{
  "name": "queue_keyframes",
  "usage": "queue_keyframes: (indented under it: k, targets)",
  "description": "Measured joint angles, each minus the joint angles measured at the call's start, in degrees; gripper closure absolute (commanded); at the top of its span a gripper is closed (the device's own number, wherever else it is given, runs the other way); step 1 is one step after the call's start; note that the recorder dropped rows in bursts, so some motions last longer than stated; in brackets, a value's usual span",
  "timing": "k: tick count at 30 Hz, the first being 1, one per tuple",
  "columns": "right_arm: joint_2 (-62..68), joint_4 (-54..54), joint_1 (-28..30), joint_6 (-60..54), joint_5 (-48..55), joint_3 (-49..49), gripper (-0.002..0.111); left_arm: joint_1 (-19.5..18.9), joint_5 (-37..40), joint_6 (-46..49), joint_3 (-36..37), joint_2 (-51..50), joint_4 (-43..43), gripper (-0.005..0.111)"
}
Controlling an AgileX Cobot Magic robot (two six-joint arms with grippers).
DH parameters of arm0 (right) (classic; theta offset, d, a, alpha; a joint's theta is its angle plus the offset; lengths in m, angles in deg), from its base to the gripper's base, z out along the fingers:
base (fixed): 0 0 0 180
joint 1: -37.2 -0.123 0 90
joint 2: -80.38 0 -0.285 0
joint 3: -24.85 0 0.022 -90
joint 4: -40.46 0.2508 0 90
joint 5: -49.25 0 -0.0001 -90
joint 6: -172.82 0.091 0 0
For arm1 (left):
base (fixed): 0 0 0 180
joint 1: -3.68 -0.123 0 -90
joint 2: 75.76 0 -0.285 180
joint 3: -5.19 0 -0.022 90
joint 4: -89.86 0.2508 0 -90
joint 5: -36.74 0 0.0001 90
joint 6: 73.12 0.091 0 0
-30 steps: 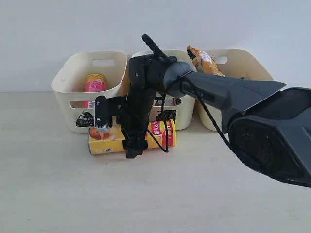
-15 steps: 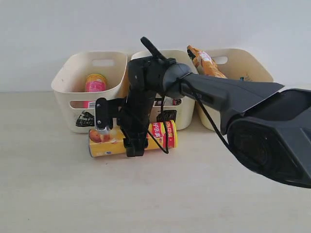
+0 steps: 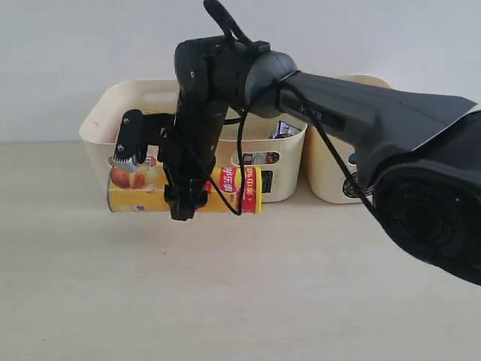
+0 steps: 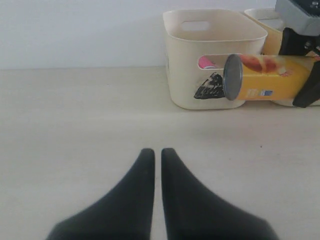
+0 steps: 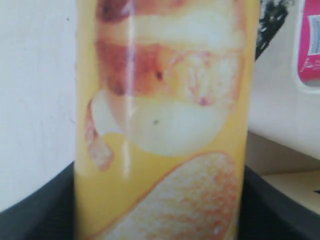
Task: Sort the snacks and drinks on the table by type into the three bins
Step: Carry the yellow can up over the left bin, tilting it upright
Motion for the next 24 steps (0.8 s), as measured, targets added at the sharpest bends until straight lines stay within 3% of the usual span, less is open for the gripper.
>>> queue_keyframes:
  k: [4, 9, 24]
  targets:
    - [-2.90, 4.59, 0.00, 7.44, -0.62, 0.00, 0.109, 0.00, 0.00, 0.00, 0.00, 0.00, 0.00, 0.102]
    - [-5.29, 9.60, 0.00, 15.26, -9.98, 0.00, 0.109, 0.00, 0.00, 0.00, 0.00, 0.00, 0.00, 0.102]
    - [-5.38, 16.93, 0.00, 16.34, -39.75, 0.00, 0.109, 0.00, 0.00, 0.00, 0.00, 0.00, 0.00, 0.102]
